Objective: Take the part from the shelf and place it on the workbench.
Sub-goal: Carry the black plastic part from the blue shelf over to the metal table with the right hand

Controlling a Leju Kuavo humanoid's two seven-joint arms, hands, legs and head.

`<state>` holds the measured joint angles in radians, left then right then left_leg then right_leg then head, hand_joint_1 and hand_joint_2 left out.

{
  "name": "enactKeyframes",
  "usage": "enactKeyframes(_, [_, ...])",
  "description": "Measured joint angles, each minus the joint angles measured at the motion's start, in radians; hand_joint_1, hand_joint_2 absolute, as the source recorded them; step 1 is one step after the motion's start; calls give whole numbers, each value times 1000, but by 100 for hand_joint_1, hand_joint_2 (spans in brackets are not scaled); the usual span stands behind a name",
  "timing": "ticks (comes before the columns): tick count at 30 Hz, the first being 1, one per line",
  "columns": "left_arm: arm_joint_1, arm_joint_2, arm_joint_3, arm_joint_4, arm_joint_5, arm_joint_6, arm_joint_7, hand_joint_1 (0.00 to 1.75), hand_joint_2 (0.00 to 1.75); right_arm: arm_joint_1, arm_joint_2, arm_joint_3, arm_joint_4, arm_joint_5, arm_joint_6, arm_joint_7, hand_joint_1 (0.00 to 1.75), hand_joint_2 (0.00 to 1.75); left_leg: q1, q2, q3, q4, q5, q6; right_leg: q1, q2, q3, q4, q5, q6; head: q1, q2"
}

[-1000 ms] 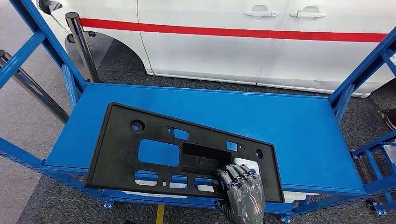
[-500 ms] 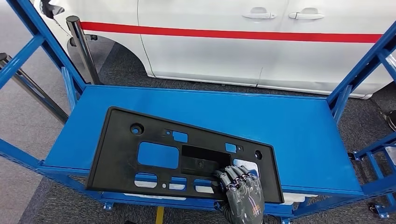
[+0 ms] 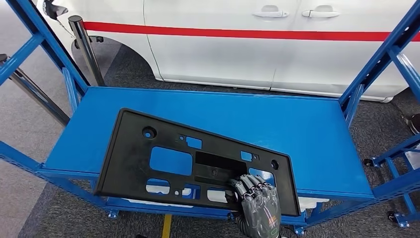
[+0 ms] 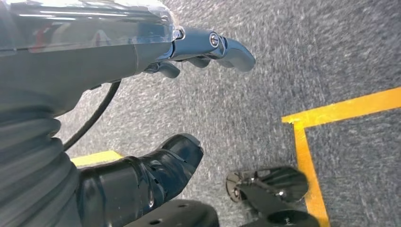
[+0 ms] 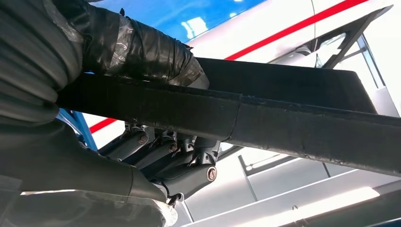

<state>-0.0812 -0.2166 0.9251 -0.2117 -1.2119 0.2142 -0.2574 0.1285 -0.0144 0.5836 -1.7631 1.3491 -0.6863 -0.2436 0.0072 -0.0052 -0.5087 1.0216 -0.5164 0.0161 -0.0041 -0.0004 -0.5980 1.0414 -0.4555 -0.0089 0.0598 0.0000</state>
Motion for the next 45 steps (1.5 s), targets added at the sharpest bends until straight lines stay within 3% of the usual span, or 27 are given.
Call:
enactKeyframes(3, [2,0,0,0,0,-2,-3,0,175,0,1,-3,0,-2,0,-2,175,175,-1,2,-6,-12,14,8,-2,1,-4,-1,7,20,0,0])
enactKeyframes(4, [2,-1,0,0,-1,-2,-5,0,175,0,2,-5,0,-3,0,-3,175,175,2,5,-8,-18,23,15,-2,1,-10,12,-8,25,1,0])
enactKeyframes(5, [1,-1,0,0,-1,-2,-6,0,175,0,2,-6,0,-4,0,-4,175,175,5,7,-12,-24,32,21,-2,1,-23,43,-38,29,2,0])
enactKeyframes(7, [-1,-2,0,0,-3,-3,-9,0,175,0,2,-10,2,-4,0,-5,175,175,4,11,-27,-25,45,30,-6,1,-65,158,-121,35,3,0])
enactKeyframes(8, [-1,-2,0,0,-4,-3,-9,0,175,0,2,-12,3,-4,0,-5,175,175,4,12,-36,-22,49,30,-7,1,-82,216,-150,38,3,0])
enactKeyframes(9, [0,-2,0,0,-5,-3,-9,0,175,0,2,-13,5,-4,0,-5,175,175,3,14,-44,-19,53,29,-9,1,-88,249,-161,40,3,0])
enactKeyframes(10, [0,-2,0,0,-5,-3,-9,0,175,0,2,-14,7,-4,0,-5,175,175,3,14,-53,-14,55,28,-10,1,-75,247,-153,42,3,0])
enactKeyframes(11, [1,-2,0,0,-5,-3,-9,0,175,0,2,-15,7,-4,0,-5,175,175,3,15,-61,-8,58,27,-11,1,-43,207,-129,42,3,0])
enactKeyframes(13, [0,-3,0,0,-6,-4,-9,0,175,-1,2,-17,8,-4,0,-5,175,175,3,14,-74,3,61,22,-11,1,43,72,-86,38,3,0])
enactKeyframes(15, [0,-4,0,0,-6,-4,-9,0,175,-1,2,-18,7,-4,0,-5,175,175,1,14,-81,9,66,12,-6,1,84,-4,-70,29,3,0])
enactKeyframes(18, [0,-3,0,0,-7,-4,-9,0,175,-1,4,-19,7,-4,0,-5,175,175,1,13,-87,11,75,-8,-4,1,74,-15,-57,10,2,0])
enactKeyframes(19, [0,-3,0,0,-7,-4,-9,0,175,-1,6,-19,7,-4,0,-5,175,175,2,12,-94,22,61,-13,-6,0,68,-18,-49,0,2,0])
enactKeyframes(21, [1,-3,0,0,-7,-4,-9,0,175,-1,10,-20,7,-4,0,-5,175,175,4,10,-123,97,-8,-21,-9,-3,52,-24,-33,-15,0,0])
enactKeyframes(23, [1,-4,0,0,-7,-4,-9,0,175,0,11,-21,7,-4,0,-5,175,175,5,10,-162,223,-88,-28,-8,-4,31,-21,-19,-19,0,0])
enactKeyframes(24, [1,-4,0,0,-7,-4,-9,0,175,1,11,-21,7,-4,0,-5,175,175,6,10,-170,268,-105,-29,-7,-5,20,-19,-13,-18,0,0])
enactKeyframes(25, [2,-4,0,0,-8,-4,-9,0,175,1,11,-21,7,-4,0,-5,175,175,6,10,-163,283,-103,-30,-6,-5,10,-16,-7,-17,0,0])
enactKeyframes(26, [2,-4,0,0,-8,-4,-9,0,175,2,11,-21,7,-4,0,-5,175,175,5,10,-136,256,-82,-28,-6,-5,1,-12,-2,-16,0,0])
enactKeyframes(28, [1,-4,0,0,-9,-4,-9,0,175,5,11,-22,7,-4,0,-3,175,175,4,9,-40,115,-34,-21,-5,-4,-11,-6,6,-10,-1,0])
enactKeyframes(30, [-1,-4,0,0,-11,-4,-9,0,175,8,11,-23,6,-3,0,-1,175,175,0,7,28,2,-18,-14,-4,-4,-18,-2,16,0,0,0])
enactKeyframes(33, [1,-4,-1,0,-15,-4,-9,0,175,16,11,-26,1,-1,-1,0,175,175,-2,8,25,-22,-8,-1,-4,-4,-22,-3,31,21,0,0])
enactKeyframes(35, [0,-4,-1,1,-18,-4,-8,0,175,24,11,-29,-5,0,-1,1,175,175,2,12,15,-28,9,15,-6,-1,-36,25,-3,32,1,0])
enactKeyframes(38, [-1,-4,-2,1,-20,-3,-7,0,175,33,10,-36,-10,0,-1,2,175,175,2,16,-16,-27,35,31,-9,0,-89,190,-132,43,2,0])
enactKeyframes(39, [0,-4,-2,1,-20,-2,-7,0,175,37,9,-37,-10,0,-1,3,175,175,1,17,-28,-24,42,31,-9,0,-100,243,-154,47,2,0])
enactKeyframes(40, [1,-4,-2,1,-20,-2,-6,0,175,41,9,-39,-11,0,-1,3,175,175,0,17,-40,-21,49,30,-9,0,-97,267,-155,48,2,0])
enactKeyframes(41, [1,-4,-2,1,-20,-2,-6,0,175,43,8,-41,-11,0,-1,4,175,175,0,17,-52,-17,54,29,-9,0,-73,250,-135,48,2,0])
enactKeyframes(43, [1,-5,-2,1,-19,-3,-6,0,175,45,8,-42,-12,-2,-1,4,175,175,0,17,-70,-6,62,24,-9,0,18,126,-89,42,2,0])
enactKeyframes(45, [0,-7,-2,1,-18,-3,-7,0,175,44,8,-43,-14,-3,-1,4,175,175,-2,16,-81,3,69,15,-4,1,91,9,-75,30,2,0])
